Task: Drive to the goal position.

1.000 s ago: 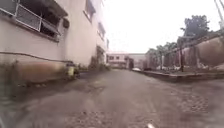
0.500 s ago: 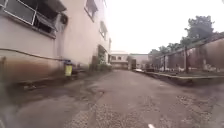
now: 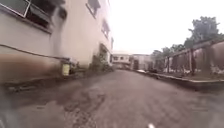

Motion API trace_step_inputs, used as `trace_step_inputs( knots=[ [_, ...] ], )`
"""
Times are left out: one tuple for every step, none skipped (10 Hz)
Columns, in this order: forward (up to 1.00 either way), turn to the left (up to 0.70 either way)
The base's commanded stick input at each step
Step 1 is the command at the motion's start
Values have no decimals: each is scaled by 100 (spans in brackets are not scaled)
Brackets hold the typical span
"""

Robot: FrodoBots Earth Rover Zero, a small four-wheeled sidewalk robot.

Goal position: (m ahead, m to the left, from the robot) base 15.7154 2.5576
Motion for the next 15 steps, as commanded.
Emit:
trace_step_inputs(
  knots=[
    [100,-1],
    [100,-1],
    [100,-1],
    [100,-1],
    [100,-1],
    [100,-1],
    [100,-1],
    [100,-1],
    [100,-11],
    [100,-24],
    [100,-37],
    [100,-41],
    [100,-41],
    [100,-41],
    [100,-41]
  ],
)
